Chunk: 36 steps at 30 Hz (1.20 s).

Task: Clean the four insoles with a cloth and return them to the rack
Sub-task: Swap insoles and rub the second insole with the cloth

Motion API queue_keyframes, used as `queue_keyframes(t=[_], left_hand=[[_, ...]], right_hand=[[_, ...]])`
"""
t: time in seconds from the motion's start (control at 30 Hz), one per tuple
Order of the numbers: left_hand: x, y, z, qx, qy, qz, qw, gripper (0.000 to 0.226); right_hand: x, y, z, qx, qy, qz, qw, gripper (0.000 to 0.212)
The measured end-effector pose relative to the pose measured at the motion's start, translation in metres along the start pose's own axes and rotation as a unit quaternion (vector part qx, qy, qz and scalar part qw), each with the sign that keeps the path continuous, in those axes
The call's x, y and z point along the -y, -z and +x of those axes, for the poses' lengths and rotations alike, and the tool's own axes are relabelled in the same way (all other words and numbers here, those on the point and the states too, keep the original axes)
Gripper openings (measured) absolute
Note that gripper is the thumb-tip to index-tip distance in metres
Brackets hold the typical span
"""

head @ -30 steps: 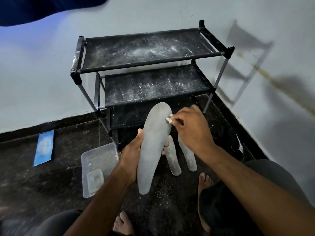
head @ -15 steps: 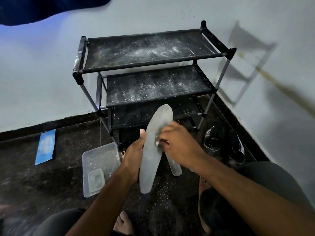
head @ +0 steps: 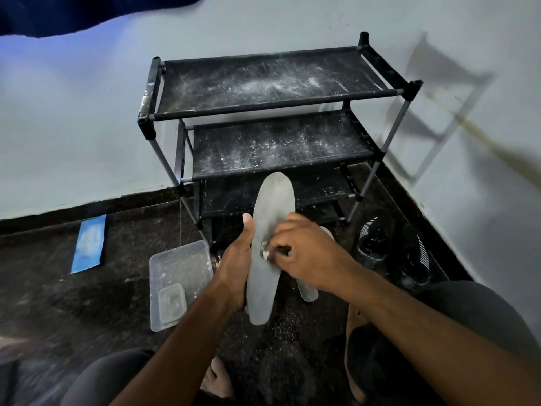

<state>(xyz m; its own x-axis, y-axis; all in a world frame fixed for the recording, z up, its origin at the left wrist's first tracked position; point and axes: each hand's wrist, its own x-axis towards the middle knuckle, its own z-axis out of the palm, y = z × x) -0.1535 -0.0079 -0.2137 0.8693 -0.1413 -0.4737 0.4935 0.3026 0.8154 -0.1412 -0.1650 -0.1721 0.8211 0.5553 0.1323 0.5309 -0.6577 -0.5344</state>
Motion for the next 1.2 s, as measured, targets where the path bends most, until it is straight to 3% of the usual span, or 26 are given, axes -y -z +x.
queue_keyframes(t=[0.1,0.2,0.33,0.4,0.47,0.53,0.73,0.8,0.87,0.93,1.13,1.2], left_hand=[[-0.001,-0.002,-0.001,0.018,-0.005,-0.014,1.0,0.065],[-0.002,-0.004,-0.005,0.0,-0.006,-0.007,1.0,0.067],[-0.005,-0.003,-0.006,-0.002,0.022,-0.036,0.999,0.07],[-0.007,-0.001,-0.006,0.004,0.016,-0.047,0.999,0.067],[-0.005,-0.003,-0.006,0.024,0.017,-0.073,0.997,0.065],[-0.003,-0.005,-0.006,0.046,0.019,-0.079,0.996,0.065],[-0.006,-0.009,-0.005,0.062,0.031,-0.079,0.994,0.07],[-0.007,-0.008,-0.004,0.057,0.021,-0.083,0.995,0.068],[-0.006,-0.008,-0.003,0.057,0.008,-0.08,0.995,0.067],[-0.004,-0.009,-0.003,0.061,0.012,-0.081,0.995,0.066],[-0.005,-0.004,0.001,0.075,0.017,-0.073,0.994,0.074],[-0.004,-0.003,0.002,0.065,0.01,-0.068,0.996,0.072]], right_hand=[[-0.006,0.007,0.003,-0.088,-0.02,-0.086,0.992,0.017],[-0.001,-0.002,0.002,-0.046,-0.014,-0.134,0.99,0.016],[0.01,-0.009,-0.003,0.025,-0.007,0.026,0.999,0.008],[0.007,-0.001,0.0,-0.033,-0.026,0.046,0.998,0.01],[0.0,0.008,0.004,-0.119,-0.047,-0.025,0.991,0.012],[-0.001,0.009,0.005,-0.153,-0.052,-0.08,0.984,0.012],[0.015,-0.007,-0.001,0.027,0.033,0.037,0.998,0.007],[0.011,0.003,0.002,-0.004,0.007,0.052,0.999,0.01],[0.003,0.01,0.004,-0.091,-0.022,0.002,0.996,0.014],[0.002,0.009,0.006,-0.127,-0.033,-0.035,0.991,0.014],[0.017,-0.001,0.001,0.082,-0.026,0.075,0.993,0.003],[0.014,0.011,-0.001,0.081,-0.048,0.127,0.987,0.004]])
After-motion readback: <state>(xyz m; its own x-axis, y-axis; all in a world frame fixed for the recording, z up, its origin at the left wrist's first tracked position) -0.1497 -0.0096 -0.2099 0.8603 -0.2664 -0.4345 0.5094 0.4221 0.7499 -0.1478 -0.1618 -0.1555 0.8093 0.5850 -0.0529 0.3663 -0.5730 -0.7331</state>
